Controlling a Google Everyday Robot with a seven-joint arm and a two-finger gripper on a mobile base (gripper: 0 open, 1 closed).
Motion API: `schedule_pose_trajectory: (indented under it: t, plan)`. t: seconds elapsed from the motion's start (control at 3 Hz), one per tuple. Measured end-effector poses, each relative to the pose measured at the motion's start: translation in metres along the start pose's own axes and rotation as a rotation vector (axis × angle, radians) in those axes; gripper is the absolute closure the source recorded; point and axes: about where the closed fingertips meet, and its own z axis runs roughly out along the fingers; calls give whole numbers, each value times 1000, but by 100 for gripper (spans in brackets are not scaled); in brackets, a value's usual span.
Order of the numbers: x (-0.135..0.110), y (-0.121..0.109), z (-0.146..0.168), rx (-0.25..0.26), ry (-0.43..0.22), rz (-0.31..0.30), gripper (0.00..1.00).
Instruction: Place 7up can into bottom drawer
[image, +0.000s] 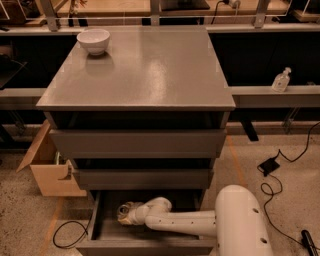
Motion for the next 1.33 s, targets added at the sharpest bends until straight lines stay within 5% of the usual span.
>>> schedule_pose_trajectory:
  t: [1.33]
  plan:
    - [1, 5, 4, -6, 11, -14, 13]
